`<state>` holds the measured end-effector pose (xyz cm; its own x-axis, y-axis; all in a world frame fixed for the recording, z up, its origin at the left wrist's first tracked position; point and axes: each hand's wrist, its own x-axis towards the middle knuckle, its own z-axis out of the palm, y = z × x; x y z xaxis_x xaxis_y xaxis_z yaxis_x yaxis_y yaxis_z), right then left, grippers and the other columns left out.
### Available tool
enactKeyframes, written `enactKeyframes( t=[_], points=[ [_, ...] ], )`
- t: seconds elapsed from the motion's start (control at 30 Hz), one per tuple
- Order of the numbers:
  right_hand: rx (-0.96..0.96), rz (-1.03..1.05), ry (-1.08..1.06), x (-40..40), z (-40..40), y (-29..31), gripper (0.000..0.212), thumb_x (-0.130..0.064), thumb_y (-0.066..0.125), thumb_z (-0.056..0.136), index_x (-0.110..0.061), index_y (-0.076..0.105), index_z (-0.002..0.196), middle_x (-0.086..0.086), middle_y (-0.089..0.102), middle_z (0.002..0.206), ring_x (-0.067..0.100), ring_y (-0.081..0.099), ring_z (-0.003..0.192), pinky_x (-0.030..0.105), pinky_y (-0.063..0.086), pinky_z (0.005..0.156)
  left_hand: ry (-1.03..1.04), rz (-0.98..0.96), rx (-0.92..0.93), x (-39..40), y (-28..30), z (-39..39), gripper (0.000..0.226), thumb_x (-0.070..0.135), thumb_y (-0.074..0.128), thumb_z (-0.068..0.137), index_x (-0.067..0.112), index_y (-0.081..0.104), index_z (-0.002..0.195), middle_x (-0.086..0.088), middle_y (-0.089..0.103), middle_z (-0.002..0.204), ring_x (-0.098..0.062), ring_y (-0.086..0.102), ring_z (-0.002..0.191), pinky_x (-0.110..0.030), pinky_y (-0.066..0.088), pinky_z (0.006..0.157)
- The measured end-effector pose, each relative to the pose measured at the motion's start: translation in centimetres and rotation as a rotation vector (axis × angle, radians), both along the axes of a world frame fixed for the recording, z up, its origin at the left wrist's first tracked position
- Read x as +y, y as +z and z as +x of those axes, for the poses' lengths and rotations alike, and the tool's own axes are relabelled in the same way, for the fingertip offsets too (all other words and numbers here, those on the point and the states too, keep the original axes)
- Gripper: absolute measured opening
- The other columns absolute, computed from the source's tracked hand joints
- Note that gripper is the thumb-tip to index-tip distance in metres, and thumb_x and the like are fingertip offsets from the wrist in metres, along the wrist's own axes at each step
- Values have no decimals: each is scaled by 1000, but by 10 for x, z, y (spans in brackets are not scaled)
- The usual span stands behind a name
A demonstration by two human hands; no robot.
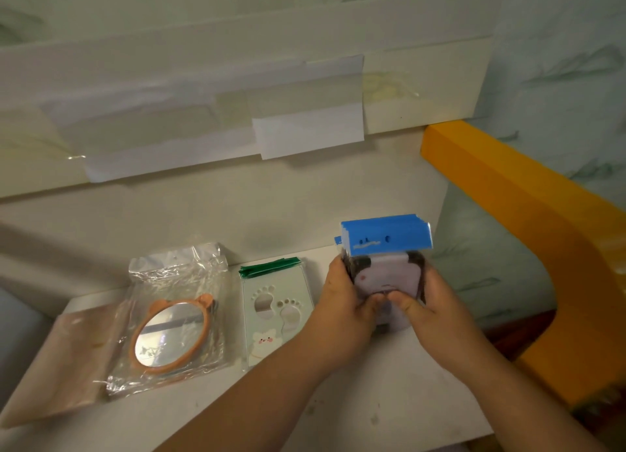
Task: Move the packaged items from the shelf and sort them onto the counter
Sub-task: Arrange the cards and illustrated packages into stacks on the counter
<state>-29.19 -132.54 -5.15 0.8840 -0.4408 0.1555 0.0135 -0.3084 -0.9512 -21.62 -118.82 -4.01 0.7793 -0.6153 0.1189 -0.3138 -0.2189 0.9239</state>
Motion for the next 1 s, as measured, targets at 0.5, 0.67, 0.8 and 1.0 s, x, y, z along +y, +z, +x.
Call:
enactKeyframes(
  t=[0.5,0.67,0.8,1.0],
  points=[
    [584,50,-7,-37,43,11,23,-34,70,89,-13,65,96,10,70,91,24,67,82,33,54,66,256,200,506,-27,15,4,24,18,61,88,9,65,110,-10,72,101,-27,70,93,-41,60,85],
    [618,24,-6,-42,48,3,34,-39,69,87,-10,66,104,13,73,96,30,70,89,45,58,86,209,330,462,-31,25,7,29,22,63,84,5,65,108,-15,69,110,-36,66,108,-37,55,91],
    [627,43,-16,-41,50,2,33,-38,70,86,-8,68,101,14,73,94,31,70,88,46,58,86,190,321,516,-31,22,6,19,23,62,83,13,67,99,-15,71,111,-32,67,103,-43,54,97],
    [622,46,-22,-39,57,6,36,-37,70,87,-6,69,104,15,72,95,31,69,89,45,57,87,248,285,525,-37,16,14,31,22,60,89,4,66,114,-14,71,106,-28,68,92,-40,57,89]
  ],
)
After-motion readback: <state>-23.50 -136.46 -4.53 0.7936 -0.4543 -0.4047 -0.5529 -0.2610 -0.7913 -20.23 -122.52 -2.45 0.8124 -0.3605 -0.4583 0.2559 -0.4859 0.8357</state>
